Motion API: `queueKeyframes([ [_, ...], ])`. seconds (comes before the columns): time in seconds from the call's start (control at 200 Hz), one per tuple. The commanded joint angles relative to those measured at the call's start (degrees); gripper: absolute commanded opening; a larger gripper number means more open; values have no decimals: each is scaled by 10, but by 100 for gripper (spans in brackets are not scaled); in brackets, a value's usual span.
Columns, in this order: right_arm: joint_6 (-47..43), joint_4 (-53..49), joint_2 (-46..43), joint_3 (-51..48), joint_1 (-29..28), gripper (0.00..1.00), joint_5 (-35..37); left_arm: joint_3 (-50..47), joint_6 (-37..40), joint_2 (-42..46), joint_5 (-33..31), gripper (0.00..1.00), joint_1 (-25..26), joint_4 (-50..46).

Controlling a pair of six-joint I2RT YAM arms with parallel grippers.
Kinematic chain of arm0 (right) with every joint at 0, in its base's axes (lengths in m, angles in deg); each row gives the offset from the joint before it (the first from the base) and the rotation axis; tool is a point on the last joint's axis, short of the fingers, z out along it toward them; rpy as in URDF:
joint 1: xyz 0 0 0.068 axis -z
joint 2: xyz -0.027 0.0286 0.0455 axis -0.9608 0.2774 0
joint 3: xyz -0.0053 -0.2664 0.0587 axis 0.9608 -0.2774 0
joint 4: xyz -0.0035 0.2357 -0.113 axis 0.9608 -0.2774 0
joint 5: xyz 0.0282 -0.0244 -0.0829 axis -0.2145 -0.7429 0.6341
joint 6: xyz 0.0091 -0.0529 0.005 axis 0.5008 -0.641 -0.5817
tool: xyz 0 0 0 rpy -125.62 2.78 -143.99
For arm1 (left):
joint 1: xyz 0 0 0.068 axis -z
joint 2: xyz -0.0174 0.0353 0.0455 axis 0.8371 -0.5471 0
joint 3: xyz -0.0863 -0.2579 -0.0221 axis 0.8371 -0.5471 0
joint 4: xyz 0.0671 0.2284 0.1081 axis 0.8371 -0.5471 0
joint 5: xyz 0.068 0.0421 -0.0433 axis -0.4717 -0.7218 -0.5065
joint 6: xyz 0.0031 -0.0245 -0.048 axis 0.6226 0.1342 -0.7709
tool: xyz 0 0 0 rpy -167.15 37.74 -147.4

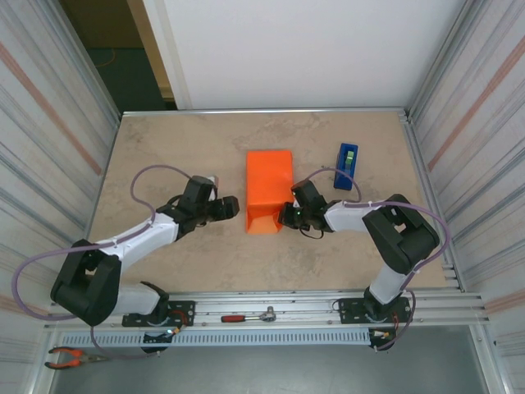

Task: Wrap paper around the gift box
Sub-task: Fold the wrapping paper for the gift box.

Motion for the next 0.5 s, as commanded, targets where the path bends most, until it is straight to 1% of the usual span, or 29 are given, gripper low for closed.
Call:
queueKeyframes([
  [0.0, -35, -47, 2, 6, 16, 0, -33, -23, -66, 16, -15, 69, -3, 19],
  [0.13, -48, -48, 18, 8, 27, 0, -56, -44, -86, 7, -8, 52, -4, 27],
  [0.185, -52, -46, 22, 9, 28, 0, -63, -50, -90, 1, -2, 48, -3, 37],
  [0.296, -58, -39, 23, 13, 25, 0, -91, -53, -98, -10, -1, 47, -1, 46],
  [0.496, -63, -37, 13, 15, 22, 0, -97, -50, -93, -26, -1, 52, 7, 46],
])
